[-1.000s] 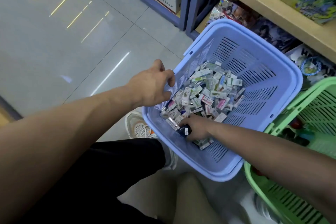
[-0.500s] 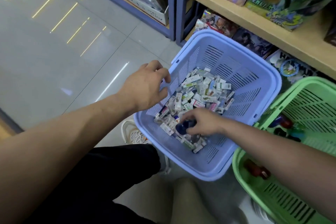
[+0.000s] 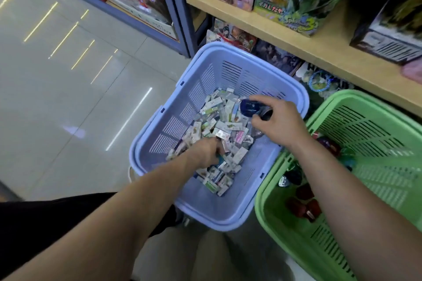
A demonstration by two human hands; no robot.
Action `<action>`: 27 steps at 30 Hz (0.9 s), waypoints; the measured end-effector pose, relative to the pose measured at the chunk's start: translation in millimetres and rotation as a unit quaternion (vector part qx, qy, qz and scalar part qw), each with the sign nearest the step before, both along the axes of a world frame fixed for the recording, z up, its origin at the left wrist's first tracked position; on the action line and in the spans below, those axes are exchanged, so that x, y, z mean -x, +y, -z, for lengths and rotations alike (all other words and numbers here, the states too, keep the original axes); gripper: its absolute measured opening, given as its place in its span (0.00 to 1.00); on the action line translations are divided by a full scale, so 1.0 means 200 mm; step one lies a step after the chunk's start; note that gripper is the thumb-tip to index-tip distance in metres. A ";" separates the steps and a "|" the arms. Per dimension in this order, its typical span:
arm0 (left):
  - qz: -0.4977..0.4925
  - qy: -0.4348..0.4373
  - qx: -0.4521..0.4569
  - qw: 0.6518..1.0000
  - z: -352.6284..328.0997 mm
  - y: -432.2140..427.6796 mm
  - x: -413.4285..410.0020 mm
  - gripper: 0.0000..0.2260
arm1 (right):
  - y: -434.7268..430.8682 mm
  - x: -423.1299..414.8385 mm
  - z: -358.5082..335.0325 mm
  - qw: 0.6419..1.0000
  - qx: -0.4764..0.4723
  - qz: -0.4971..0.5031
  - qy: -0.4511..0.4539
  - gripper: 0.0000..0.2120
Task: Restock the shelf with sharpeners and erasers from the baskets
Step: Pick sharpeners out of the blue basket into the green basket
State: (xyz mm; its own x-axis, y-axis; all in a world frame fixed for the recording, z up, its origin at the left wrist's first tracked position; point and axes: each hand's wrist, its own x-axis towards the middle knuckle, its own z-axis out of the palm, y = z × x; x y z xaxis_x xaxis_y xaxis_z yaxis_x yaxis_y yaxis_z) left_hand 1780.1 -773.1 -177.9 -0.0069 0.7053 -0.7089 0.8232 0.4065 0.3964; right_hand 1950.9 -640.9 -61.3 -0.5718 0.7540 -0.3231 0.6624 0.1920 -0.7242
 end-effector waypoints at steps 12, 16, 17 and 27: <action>-0.047 -0.019 0.049 0.997 0.13 -0.05 0.01 0.26 | 0.05 -0.01 0.04 0.999 0.010 0.010 0.033 0.21; -0.012 -0.003 0.053 0.999 0.13 -0.05 0.00 0.30 | 0.04 0.00 0.03 0.999 0.007 0.009 0.030 0.21; -0.022 -0.010 0.054 0.998 0.13 -0.06 0.01 0.29 | 0.04 0.00 0.03 1.000 0.005 0.008 0.029 0.21; -0.164 -0.083 0.114 0.976 0.15 -0.06 0.00 0.22 | 0.03 0.00 0.03 0.999 0.013 0.009 0.030 0.21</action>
